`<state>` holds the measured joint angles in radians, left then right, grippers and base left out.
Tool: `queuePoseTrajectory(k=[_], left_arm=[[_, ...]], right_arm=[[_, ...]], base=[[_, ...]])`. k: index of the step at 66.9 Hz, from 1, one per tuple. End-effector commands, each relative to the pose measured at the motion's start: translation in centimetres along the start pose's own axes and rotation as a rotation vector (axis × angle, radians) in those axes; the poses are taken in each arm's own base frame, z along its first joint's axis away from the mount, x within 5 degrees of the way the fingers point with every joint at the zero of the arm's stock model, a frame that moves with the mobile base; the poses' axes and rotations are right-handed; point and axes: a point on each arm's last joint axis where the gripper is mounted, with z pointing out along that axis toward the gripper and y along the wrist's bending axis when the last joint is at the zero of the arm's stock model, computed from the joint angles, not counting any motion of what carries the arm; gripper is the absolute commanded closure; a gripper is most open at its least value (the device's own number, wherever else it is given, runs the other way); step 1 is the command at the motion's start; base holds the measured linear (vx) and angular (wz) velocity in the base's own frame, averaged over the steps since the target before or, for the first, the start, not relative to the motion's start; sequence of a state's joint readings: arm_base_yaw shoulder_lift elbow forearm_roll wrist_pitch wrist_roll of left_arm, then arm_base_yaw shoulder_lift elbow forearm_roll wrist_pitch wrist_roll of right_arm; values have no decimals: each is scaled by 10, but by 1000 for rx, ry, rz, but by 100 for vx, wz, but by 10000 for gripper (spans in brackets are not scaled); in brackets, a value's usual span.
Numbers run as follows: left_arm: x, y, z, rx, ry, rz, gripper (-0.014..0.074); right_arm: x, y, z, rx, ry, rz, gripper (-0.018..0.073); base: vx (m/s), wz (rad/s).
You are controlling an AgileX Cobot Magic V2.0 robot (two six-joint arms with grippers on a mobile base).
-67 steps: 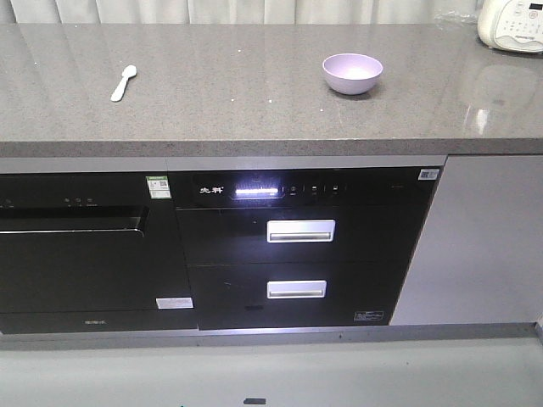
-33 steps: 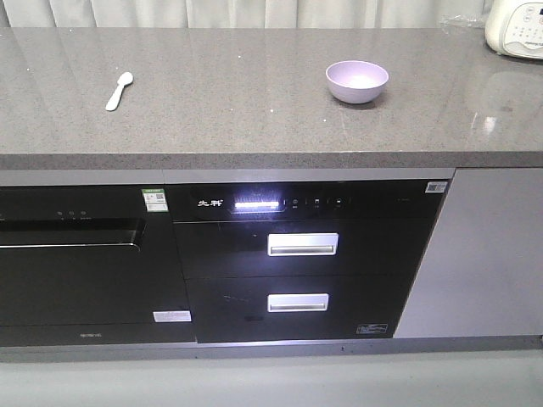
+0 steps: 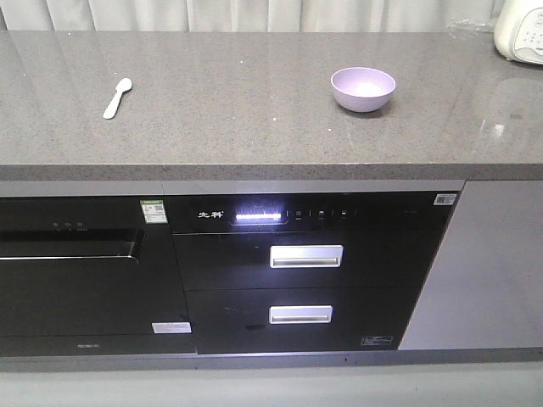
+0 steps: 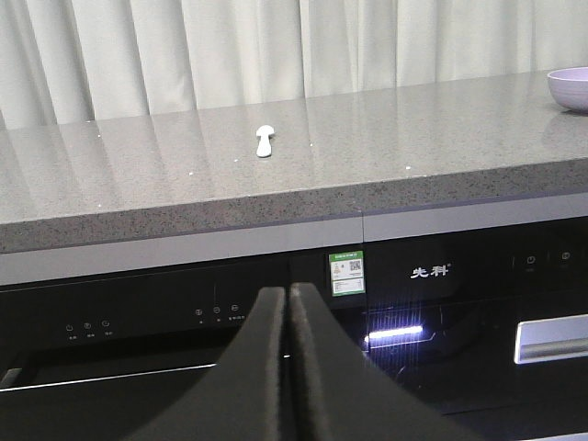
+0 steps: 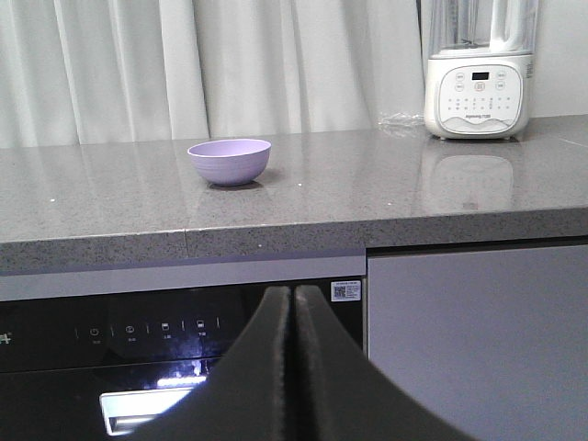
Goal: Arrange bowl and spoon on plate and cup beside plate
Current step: 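Drive up to the counter edge, centering the spoon and lavender bowl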
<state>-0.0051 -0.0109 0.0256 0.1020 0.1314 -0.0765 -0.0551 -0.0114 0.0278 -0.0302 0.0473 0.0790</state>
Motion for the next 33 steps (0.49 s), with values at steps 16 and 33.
queuePoseTrajectory(k=[16, 33], left_arm=[[-9, 0, -1, 4, -77, -7, 603], [-9, 0, -1, 4, -77, -7, 603]], right_arm=[[-5, 0, -1, -4, -77, -7, 562], [-5, 0, -1, -4, -77, -6, 562]], base=[[8, 1], [9, 1]])
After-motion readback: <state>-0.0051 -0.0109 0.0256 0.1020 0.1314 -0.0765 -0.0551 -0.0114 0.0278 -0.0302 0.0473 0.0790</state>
